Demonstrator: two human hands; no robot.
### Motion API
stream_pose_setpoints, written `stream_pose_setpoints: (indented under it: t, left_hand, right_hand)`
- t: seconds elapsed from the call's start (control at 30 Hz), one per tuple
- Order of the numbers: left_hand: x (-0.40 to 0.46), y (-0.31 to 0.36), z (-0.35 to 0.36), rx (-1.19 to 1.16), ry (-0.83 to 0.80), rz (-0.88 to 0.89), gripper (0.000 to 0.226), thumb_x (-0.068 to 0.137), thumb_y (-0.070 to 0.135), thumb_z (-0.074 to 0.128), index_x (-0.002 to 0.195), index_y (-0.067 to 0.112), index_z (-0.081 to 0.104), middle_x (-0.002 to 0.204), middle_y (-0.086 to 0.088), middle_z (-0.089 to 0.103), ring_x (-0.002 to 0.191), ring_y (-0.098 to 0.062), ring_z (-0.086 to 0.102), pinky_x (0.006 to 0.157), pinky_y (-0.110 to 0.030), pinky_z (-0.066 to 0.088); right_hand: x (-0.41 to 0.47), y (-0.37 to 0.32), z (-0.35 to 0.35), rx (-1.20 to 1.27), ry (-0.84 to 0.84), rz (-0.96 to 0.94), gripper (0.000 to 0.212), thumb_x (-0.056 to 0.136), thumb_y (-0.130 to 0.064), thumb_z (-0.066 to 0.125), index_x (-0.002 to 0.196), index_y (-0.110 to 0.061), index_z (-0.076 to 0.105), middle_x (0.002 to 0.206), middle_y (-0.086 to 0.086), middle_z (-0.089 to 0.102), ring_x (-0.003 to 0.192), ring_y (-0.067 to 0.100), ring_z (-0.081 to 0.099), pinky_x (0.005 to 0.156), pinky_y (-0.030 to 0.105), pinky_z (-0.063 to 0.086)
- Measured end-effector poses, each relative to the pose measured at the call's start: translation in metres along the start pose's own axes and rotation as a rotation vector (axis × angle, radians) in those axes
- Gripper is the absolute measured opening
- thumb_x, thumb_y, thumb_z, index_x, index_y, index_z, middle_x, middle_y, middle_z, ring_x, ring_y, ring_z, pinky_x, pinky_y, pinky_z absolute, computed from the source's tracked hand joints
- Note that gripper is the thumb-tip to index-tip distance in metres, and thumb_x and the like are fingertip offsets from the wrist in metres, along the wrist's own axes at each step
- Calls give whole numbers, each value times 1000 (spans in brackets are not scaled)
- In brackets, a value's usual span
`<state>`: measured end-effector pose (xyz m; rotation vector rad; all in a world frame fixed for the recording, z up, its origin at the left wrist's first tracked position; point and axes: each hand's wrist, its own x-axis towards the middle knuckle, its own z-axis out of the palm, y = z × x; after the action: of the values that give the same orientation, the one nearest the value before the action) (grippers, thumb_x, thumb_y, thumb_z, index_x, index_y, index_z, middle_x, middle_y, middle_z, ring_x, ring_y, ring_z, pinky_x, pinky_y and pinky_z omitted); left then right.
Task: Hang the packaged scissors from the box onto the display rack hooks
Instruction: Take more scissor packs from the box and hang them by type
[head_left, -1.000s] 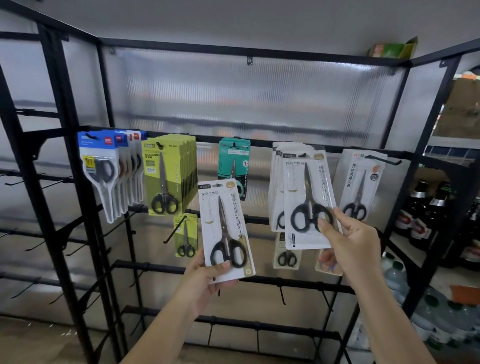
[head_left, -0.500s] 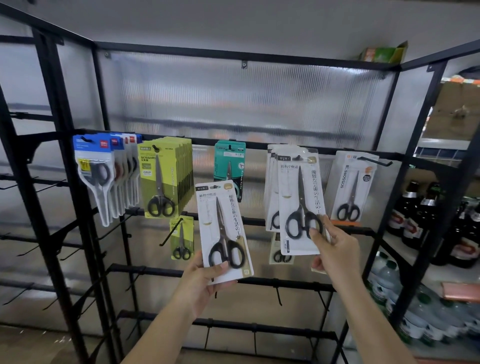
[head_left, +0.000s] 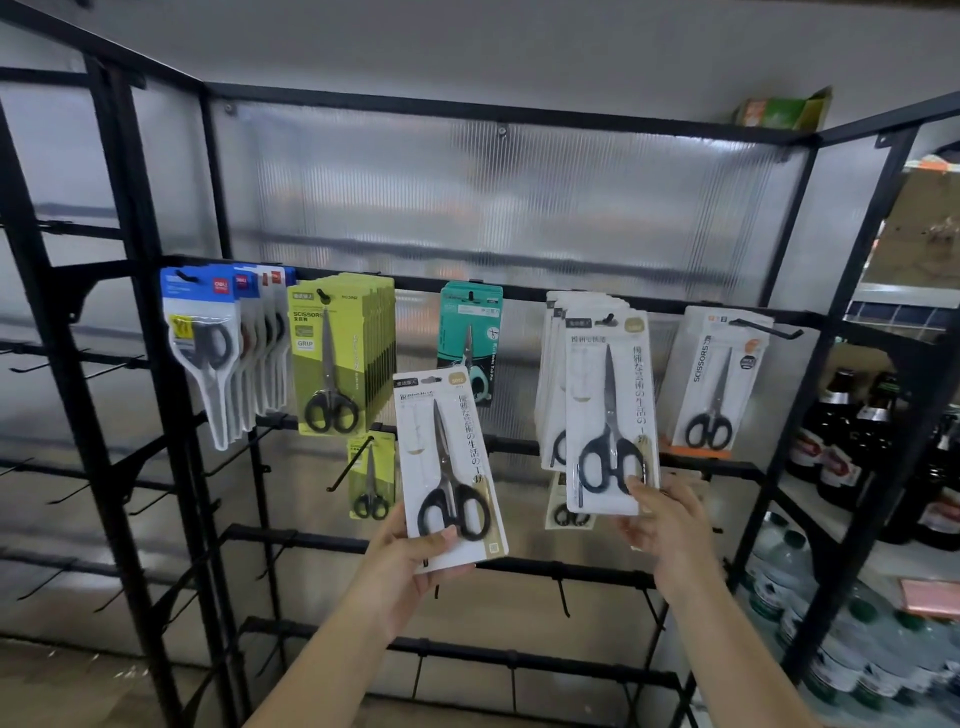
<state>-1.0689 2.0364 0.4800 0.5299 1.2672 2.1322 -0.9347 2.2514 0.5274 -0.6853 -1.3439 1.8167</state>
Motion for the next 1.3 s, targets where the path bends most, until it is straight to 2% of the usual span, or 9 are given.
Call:
stream_pose_setpoints:
  t: [0.23,0.47,0.6,0.77,0.87,0.93,1.03,1.17,1.3]
  left_hand:
    - [2,-3,0,-11,-2,-15,62,63,-2,67,122,14,59,105,-9,72,90,-27,71,62,-34,58]
    - [4,0,-1,-25,17,-15,58,63,-2,66,118,16,61,101,-7,73,88,-25,71,65,-36,59]
    - [4,3,-1,-14,25,0,60,62,-2,65,119,17,59,98,-4,73,85,-22,71,65,-34,59]
    - [1,1,-4,30,27,2,65,61,-4,67,121,19,58,98,-4,73,84,-21,71,70,-39,60]
    - [1,-1,-1,91,6,10,70,54,-9,74,118,16,60,94,-3,73,81,-20,71,63,-37,59]
    - [2,-3,5,140,-23,23,65,55,-6,71,116,15,60,93,-5,73,80,-21,70,58,-33,56]
    - [8,1,20,313,-45,45,59,64,-2,76,116,16,57,99,-8,71,82,-19,70,59,-30,55]
    - [26,16,41,742,-12,255,43,81,3,70,115,22,52,87,0,65,76,-7,62,64,-18,50]
    - [37,29,56,1242,-15,443,37,90,20,61,126,25,52,99,11,59,90,-4,56,76,-14,44]
  right_hand:
    - [6,11,1,-13,-46,-19,7,87,-3,60,92,-6,56,84,16,67,54,21,63,46,24,53]
    - [27,23,3,-85,103,-47,52,85,-10,66,131,-14,44,97,6,62,54,16,52,43,25,45]
    - [32,41,7,-150,112,131,45,88,-13,62,129,-11,43,115,13,57,78,27,60,63,35,53]
    - [5,59,32,-318,-163,205,35,89,-28,61,118,-7,57,96,8,67,84,21,64,68,32,52]
    - [-16,52,54,-345,-407,93,56,75,-45,67,121,-15,56,103,4,70,96,21,66,87,41,53]
    - [-23,46,65,-230,-526,-31,61,76,-25,71,131,-18,46,106,1,71,99,20,66,84,37,55]
    - [-27,37,69,-81,-475,-245,74,79,16,58,131,-34,37,124,6,62,112,19,61,87,34,53]
    - [-17,11,55,-184,-212,-398,83,84,19,49,136,-42,28,141,-6,47,126,5,46,102,29,42]
    - [7,-23,41,-275,-83,-408,72,86,14,49,143,-29,33,119,-21,52,82,-26,53,63,1,45]
